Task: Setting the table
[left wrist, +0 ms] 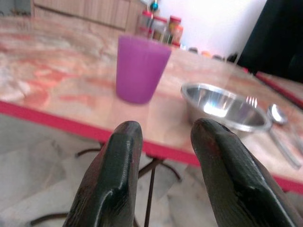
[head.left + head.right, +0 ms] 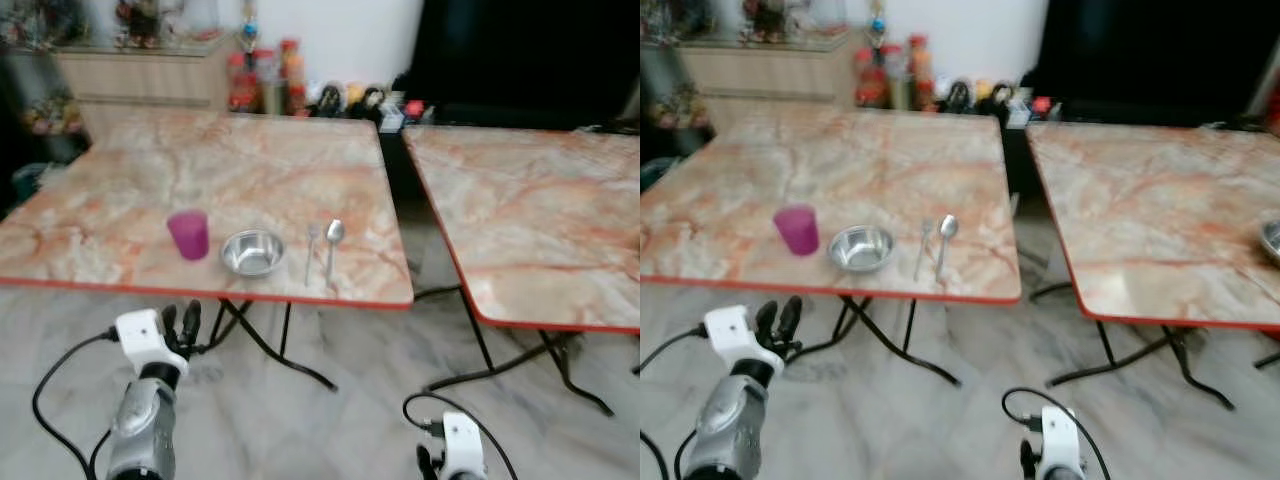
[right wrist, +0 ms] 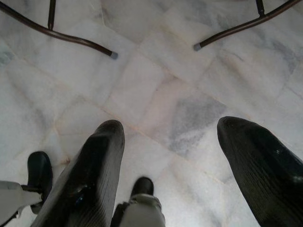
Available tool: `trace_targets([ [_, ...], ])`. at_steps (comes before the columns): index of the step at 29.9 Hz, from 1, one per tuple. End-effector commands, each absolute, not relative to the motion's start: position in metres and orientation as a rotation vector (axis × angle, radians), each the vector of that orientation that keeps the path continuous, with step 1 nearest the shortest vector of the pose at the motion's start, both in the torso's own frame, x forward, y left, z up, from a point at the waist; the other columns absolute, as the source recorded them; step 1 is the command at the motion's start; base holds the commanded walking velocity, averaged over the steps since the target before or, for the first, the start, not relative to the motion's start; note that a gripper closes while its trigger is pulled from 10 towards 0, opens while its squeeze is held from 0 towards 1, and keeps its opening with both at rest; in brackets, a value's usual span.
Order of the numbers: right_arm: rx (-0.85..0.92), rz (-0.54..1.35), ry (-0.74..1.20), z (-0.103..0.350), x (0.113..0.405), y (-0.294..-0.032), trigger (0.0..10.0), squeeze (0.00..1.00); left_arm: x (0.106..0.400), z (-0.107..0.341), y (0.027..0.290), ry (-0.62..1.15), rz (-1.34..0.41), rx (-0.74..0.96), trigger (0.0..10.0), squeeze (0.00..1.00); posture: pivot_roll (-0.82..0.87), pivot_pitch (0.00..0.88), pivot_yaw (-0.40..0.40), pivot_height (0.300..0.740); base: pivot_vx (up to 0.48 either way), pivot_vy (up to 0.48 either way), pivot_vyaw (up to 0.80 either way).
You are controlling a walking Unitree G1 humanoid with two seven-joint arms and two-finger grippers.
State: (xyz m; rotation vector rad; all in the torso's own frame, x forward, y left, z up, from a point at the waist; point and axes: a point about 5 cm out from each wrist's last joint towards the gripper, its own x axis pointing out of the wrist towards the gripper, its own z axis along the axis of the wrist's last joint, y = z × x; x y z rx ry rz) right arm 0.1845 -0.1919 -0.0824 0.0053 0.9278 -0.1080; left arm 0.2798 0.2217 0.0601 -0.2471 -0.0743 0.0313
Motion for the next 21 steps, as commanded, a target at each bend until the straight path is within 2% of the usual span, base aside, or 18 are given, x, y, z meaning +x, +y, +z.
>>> trace_targets([
  [1, 0.013, -0.107, 0.916, -0.081, 0.188, -0.190, 10.0, 0.00, 0.285, 0.072, 0.217, -0.106, -0.018, -0.256, 10.0, 0.00, 0.08, 0.000, -0.029, 0.714, 0.000, 0.000, 0.00],
  [11, 0.017, -0.102, 0.912, -0.080, 0.190, -0.188, 10.0, 0.00, 0.292, 0.100, 0.202, -0.142, -0.152, -0.344, 10.0, 0.00, 0.09, 0.000, -0.030, 0.714, 0.000, 0.000, 0.00],
  [21, 0.020, -0.103, 0.910, -0.080, 0.190, -0.185, 10.0, 0.00, 0.312, 0.095, 0.175, -0.048, -0.088, -0.469, 10.0, 0.00, 0.07, 0.000, -0.021, 0.714, 0.000, 0.000, 0.00],
])
